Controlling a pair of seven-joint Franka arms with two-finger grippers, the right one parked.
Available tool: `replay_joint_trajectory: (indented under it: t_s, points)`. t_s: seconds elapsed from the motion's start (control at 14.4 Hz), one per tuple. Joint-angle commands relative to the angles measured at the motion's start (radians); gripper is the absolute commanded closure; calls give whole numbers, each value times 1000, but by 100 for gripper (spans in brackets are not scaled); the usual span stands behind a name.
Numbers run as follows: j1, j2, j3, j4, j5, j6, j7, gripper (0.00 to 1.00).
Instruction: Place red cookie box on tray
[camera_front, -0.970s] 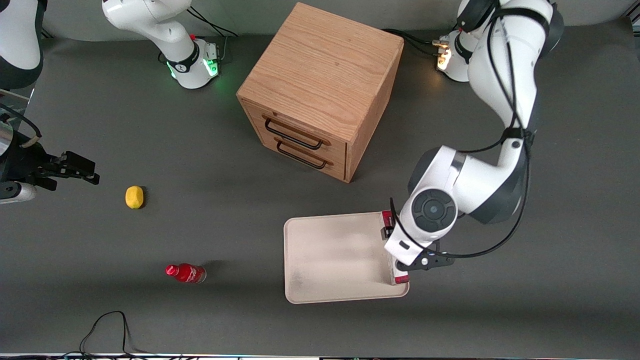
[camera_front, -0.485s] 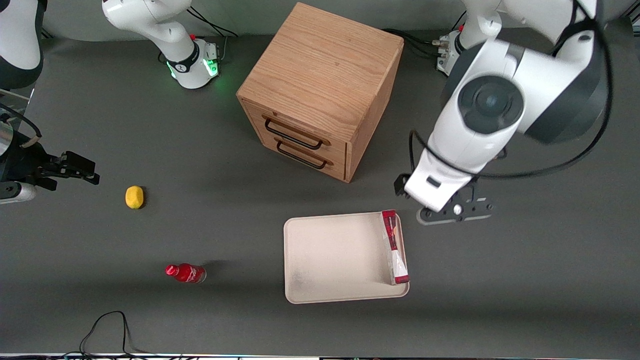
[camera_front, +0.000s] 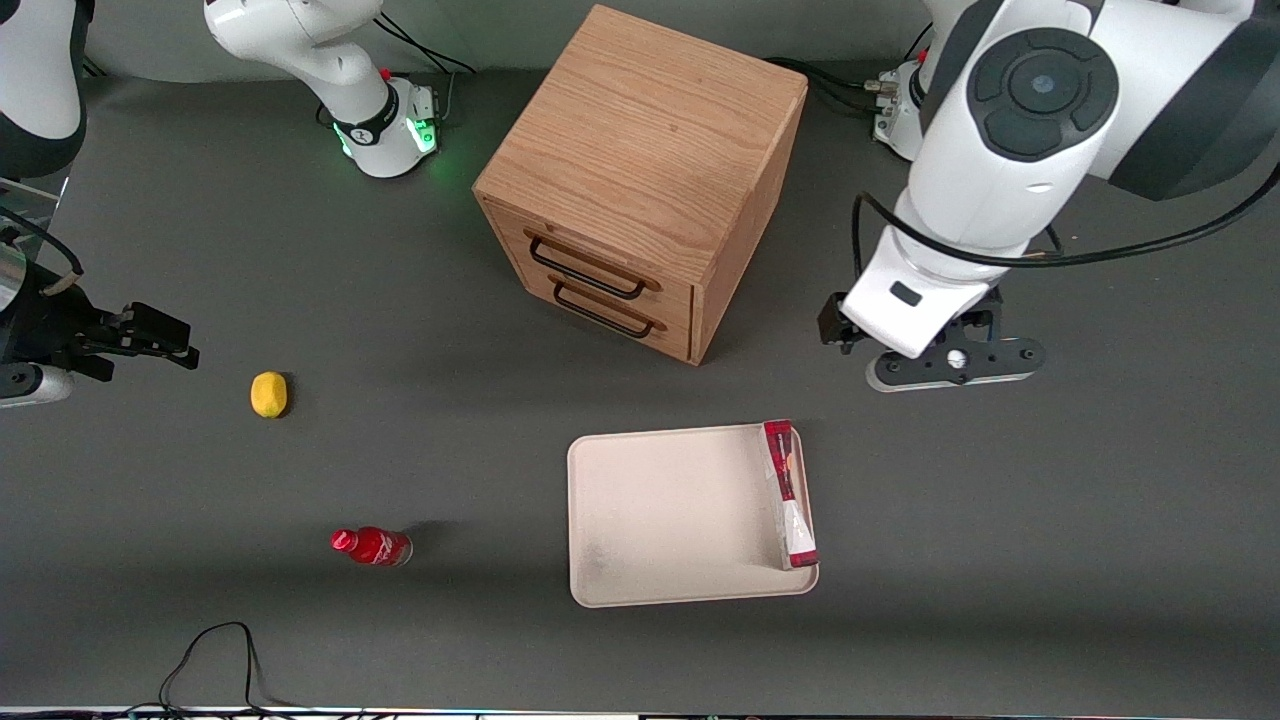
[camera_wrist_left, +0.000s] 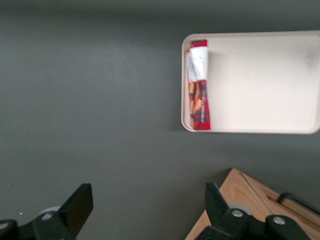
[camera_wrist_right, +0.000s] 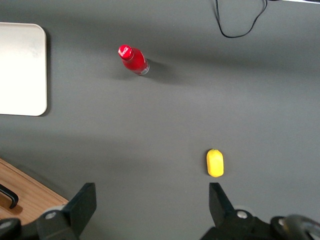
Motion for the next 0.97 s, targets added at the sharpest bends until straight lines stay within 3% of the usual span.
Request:
replay_joint_trajectory:
  t_s: [0.0, 0.21, 0.49, 0.9]
  points:
    - [111, -178, 5, -285, -7, 143, 74, 0]
    - [246, -264, 16, -437, -20, 262, 256, 0]
    - [247, -310, 204, -465, -146, 294, 505, 0]
    - [248, -307, 219, -388, -152, 258, 518, 0]
